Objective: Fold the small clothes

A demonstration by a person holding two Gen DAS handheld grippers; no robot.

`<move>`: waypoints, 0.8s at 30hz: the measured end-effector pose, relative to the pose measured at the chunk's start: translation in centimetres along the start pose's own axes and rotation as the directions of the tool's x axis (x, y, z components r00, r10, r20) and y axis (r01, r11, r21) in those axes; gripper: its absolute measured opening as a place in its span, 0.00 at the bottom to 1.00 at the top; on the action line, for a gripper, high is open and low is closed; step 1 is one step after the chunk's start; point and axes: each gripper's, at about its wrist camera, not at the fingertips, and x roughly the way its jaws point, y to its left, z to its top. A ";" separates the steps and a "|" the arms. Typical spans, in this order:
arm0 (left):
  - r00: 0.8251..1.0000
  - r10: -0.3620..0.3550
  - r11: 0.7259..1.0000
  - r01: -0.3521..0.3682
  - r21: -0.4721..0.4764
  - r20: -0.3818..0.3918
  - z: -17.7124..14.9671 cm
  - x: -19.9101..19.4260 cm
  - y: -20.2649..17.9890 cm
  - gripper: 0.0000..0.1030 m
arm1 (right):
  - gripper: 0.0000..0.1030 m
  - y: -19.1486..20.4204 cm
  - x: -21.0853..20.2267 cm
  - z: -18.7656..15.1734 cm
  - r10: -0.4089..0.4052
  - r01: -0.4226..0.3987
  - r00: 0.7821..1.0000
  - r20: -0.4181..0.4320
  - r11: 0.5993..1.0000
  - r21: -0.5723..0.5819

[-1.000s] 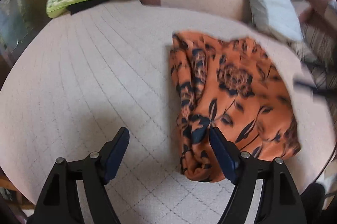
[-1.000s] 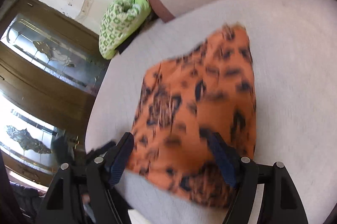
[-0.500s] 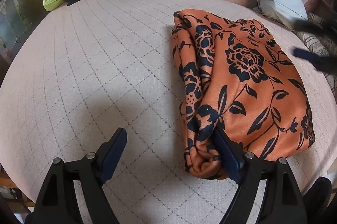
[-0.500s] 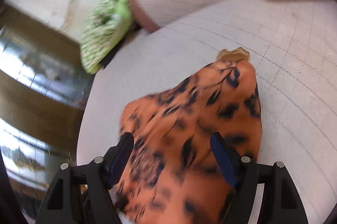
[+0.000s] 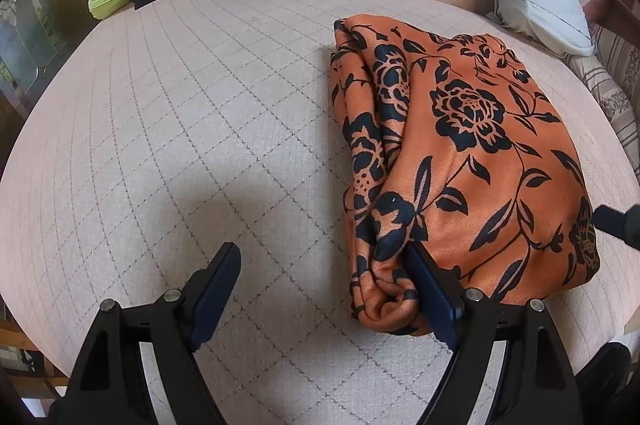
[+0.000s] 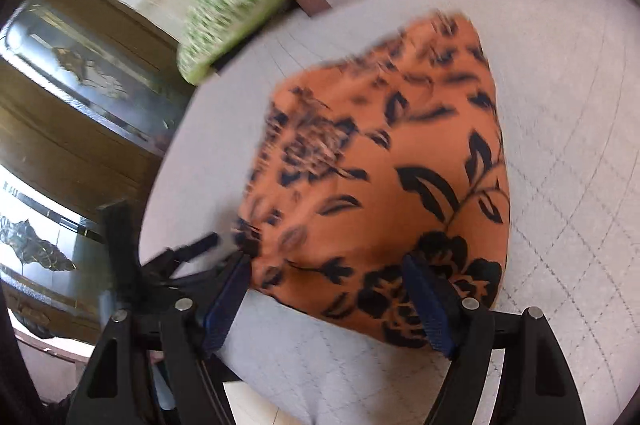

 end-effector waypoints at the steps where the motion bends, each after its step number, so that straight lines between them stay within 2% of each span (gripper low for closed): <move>1: 1.000 0.003 1.000 -0.003 0.001 -0.001 0.0 0.0 0.0 0.84 | 0.78 0.0 -0.2 -0.3 -0.002 0.002 1.000 0.017 1.000 0.001; 2: 1.000 0.006 1.000 -0.006 -0.001 -0.004 0.1 0.1 0.0 0.85 | 0.82 -0.3 0.3 -0.7 -0.008 0.008 1.000 0.013 1.000 0.016; 4: 1.000 0.001 1.000 -0.001 -0.009 -0.013 0.1 0.1 0.1 0.85 | 0.82 -2.3 2.9 -1.2 -0.044 0.049 0.996 -0.073 0.997 0.060; 7: 1.000 -0.005 1.000 0.005 -0.017 0.002 -0.1 -1.2 0.5 0.85 | 0.82 -2.1 1.2 -1.1 -0.011 0.012 1.000 -0.008 0.993 0.115; 9: 0.999 -0.024 1.000 0.025 -0.019 0.024 -0.4 -2.6 0.6 0.85 | 0.82 -0.9 -0.7 -1.3 0.002 -0.006 0.999 0.055 0.996 0.085; 11: 0.998 -0.035 0.999 0.036 -0.008 0.055 -1.0 -4.3 0.5 0.85 | 0.82 0.2 -2.6 -2.1 -0.021 0.016 0.994 0.104 0.998 0.056; 14: 0.992 -0.061 0.998 0.060 0.011 0.109 -2.3 -7.0 0.1 0.85 | 0.82 0.9 -4.9 -4.3 -0.077 0.070 0.980 0.182 0.997 0.044; 16: 0.990 -0.037 0.999 0.034 0.022 0.136 -3.0 -8.4 -0.4 0.85 | 0.82 1.2 -6.0 -6.1 -0.113 0.108 0.965 0.236 0.994 0.033; 19: 0.987 -0.009 1.000 0.004 0.029 0.158 -3.6 -10.0 -1.3 0.85 | 0.82 2.1 -6.3 -8.5 -0.204 0.212 0.933 0.297 0.977 0.003; 24: 0.985 -0.004 1.000 0.001 0.017 0.170 -4.4 -11.5 -2.2 0.85 | 0.82 3.9 -5.5 -10.8 -0.312 0.341 0.918 0.246 0.937 -0.082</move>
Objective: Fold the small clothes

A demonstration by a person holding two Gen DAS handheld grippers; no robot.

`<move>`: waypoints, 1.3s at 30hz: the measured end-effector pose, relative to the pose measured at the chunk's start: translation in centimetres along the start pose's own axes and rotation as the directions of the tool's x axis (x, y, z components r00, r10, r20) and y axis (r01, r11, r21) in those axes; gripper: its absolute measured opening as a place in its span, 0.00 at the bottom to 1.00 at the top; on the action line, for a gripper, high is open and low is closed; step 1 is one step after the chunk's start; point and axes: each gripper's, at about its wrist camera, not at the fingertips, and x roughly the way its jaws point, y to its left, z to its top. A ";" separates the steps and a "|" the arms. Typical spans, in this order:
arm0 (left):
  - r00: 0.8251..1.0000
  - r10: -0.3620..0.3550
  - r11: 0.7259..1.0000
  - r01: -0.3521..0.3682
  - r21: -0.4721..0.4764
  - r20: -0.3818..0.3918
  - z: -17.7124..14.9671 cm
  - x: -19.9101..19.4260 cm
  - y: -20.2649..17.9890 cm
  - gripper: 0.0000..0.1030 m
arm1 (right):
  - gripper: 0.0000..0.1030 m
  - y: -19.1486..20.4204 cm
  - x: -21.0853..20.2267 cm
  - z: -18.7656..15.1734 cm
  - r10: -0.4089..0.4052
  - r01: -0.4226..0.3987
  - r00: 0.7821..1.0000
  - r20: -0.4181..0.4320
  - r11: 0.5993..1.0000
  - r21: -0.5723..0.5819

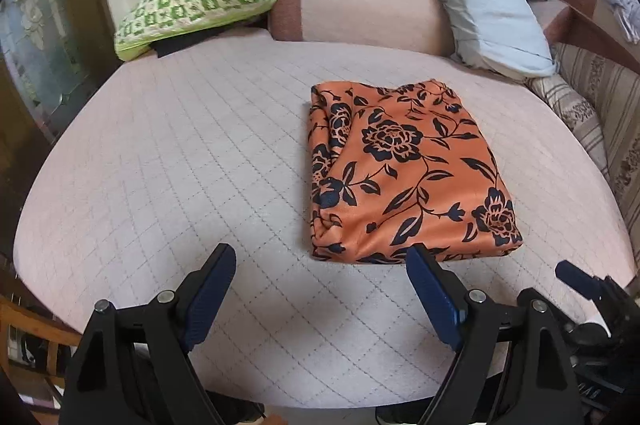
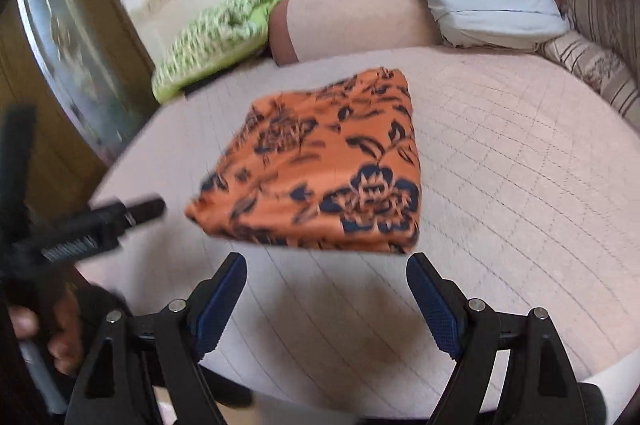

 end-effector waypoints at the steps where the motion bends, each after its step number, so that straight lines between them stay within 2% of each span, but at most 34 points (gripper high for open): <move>1: 1.000 -0.007 1.000 0.007 -0.001 -0.004 -0.1 -0.1 -0.1 0.85 | 0.82 0.2 -0.2 -0.2 -0.017 0.017 1.000 -0.007 1.000 -0.007; 9: 1.000 -0.005 1.000 0.005 0.004 0.011 -0.3 -1.2 -0.6 0.87 | 0.82 1.2 -1.1 0.1 -0.110 0.109 0.993 -0.036 0.994 -0.032; 15: 1.000 -0.027 1.000 0.028 -0.010 0.009 -0.3 -1.5 -0.5 0.91 | 0.82 1.7 -1.2 0.5 -0.143 0.141 0.988 -0.059 0.989 -0.039; 19: 0.999 -0.049 0.999 0.049 -0.009 -0.007 -0.1 -1.4 -0.6 0.92 | 0.82 2.2 -1.2 0.8 -0.147 0.143 0.987 -0.068 0.988 -0.055; 22: 0.998 -0.055 0.998 0.055 -0.008 -0.001 0.2 -1.5 -0.7 0.98 | 0.82 2.5 -1.1 0.9 -0.151 0.146 0.986 -0.076 0.987 -0.068; 26: 0.997 -0.083 0.996 0.083 -0.011 0.005 0.9 -1.7 -0.8 0.99 | 0.82 2.6 -0.9 1.3 -0.155 0.149 0.984 -0.085 0.986 -0.077; 33: 1.000 -0.028 0.999 0.028 -0.020 -0.013 1.9 -1.2 -0.8 0.99 | 0.82 2.5 -0.9 2.8 -0.173 0.166 0.982 -0.072 0.982 -0.091; 39: 0.998 -0.051 0.998 0.050 -0.023 -0.039 2.5 -0.3 -0.9 0.99 | 0.82 2.5 -0.1 3.6 -0.170 0.162 0.982 -0.081 0.982 -0.095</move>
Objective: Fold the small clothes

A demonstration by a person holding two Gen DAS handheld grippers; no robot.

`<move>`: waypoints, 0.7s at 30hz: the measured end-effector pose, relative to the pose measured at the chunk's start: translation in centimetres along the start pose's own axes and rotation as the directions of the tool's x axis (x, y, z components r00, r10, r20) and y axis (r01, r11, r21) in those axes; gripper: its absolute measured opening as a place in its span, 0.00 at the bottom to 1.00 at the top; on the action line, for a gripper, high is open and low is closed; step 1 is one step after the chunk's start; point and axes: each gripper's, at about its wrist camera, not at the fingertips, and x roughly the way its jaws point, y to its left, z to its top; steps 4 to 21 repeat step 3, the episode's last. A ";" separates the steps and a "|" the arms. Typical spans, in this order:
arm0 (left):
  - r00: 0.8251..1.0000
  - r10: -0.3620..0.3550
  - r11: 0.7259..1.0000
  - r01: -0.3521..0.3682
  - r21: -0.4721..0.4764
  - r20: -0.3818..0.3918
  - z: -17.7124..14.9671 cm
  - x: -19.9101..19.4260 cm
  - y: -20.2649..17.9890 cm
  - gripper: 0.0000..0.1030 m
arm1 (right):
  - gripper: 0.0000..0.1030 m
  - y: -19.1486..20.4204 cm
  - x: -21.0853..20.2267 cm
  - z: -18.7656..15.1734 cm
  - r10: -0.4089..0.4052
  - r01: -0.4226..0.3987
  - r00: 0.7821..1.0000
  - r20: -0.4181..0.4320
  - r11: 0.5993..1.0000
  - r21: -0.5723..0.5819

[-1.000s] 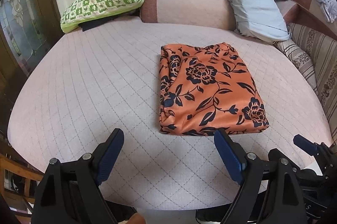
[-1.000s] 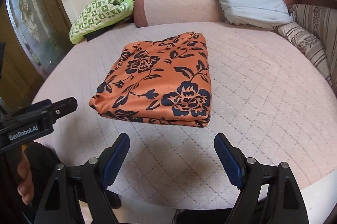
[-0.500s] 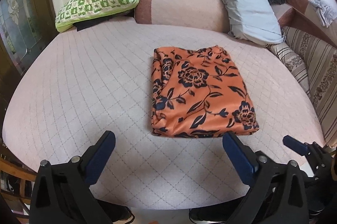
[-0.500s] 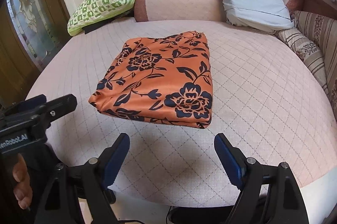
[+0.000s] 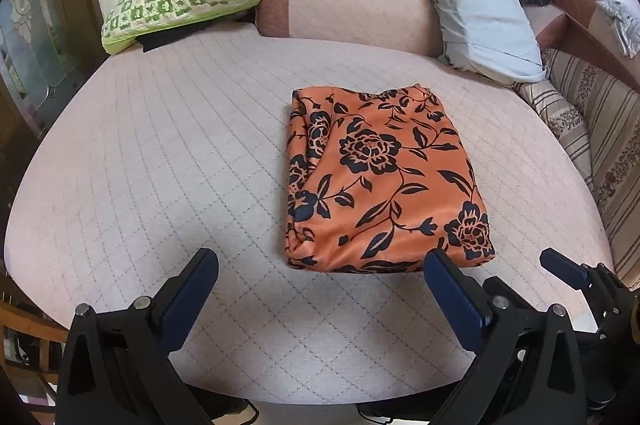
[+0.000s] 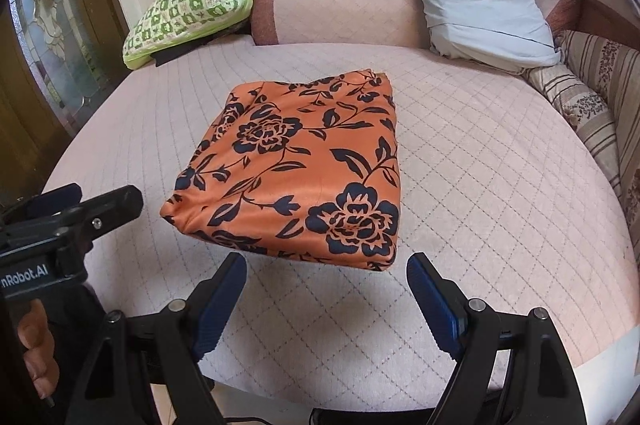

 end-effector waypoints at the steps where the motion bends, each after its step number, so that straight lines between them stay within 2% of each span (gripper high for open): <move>1: 1.000 0.008 1.000 -0.008 0.006 0.012 0.1 0.0 -0.1 0.99 | 0.82 0.1 0.1 0.0 0.003 -0.003 1.000 -0.003 1.000 -0.003; 3: 0.999 0.019 0.999 -0.020 0.028 0.033 0.2 -0.2 -0.4 0.99 | 0.82 0.2 0.4 0.2 0.003 -0.004 1.000 -0.007 1.000 -0.011; 21: 0.999 0.019 0.999 -0.020 0.028 0.033 0.2 -0.2 -0.4 0.99 | 0.82 0.2 0.4 0.2 0.003 -0.004 1.000 -0.007 1.000 -0.011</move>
